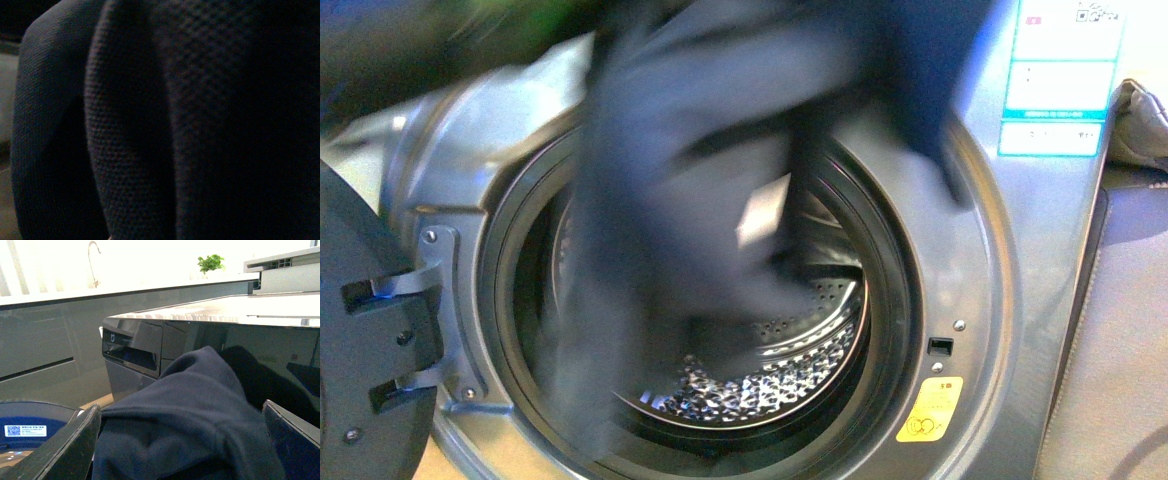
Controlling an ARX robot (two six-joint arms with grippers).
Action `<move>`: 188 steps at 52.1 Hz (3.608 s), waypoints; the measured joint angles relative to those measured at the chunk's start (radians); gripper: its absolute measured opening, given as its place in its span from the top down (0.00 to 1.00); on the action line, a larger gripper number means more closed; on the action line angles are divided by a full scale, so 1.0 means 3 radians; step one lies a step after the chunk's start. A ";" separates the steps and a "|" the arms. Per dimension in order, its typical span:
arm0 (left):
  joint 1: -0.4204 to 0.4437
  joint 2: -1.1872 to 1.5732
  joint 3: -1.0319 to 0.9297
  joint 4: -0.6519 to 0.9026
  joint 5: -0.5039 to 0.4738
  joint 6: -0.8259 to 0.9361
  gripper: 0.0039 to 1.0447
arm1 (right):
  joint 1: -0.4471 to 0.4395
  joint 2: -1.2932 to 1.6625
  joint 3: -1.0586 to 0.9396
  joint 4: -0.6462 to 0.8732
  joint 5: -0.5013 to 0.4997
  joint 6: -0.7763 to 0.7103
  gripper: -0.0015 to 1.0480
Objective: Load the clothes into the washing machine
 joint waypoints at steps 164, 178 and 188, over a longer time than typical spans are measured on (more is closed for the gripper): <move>-0.0170 0.3386 0.3300 -0.1460 -0.1680 0.0408 0.88 | -0.1799 -0.4295 -0.4294 -0.0762 0.0809 -0.0434 0.98; -0.0149 0.3576 0.3316 -0.1545 -0.1848 0.0469 0.88 | -0.1803 -0.4442 -0.4459 -0.0738 0.0801 -0.0434 0.98; -0.0112 0.3576 0.3349 -0.1737 -0.1832 0.0547 0.57 | -0.1803 -0.4447 -0.4459 -0.0736 0.0801 -0.0434 0.98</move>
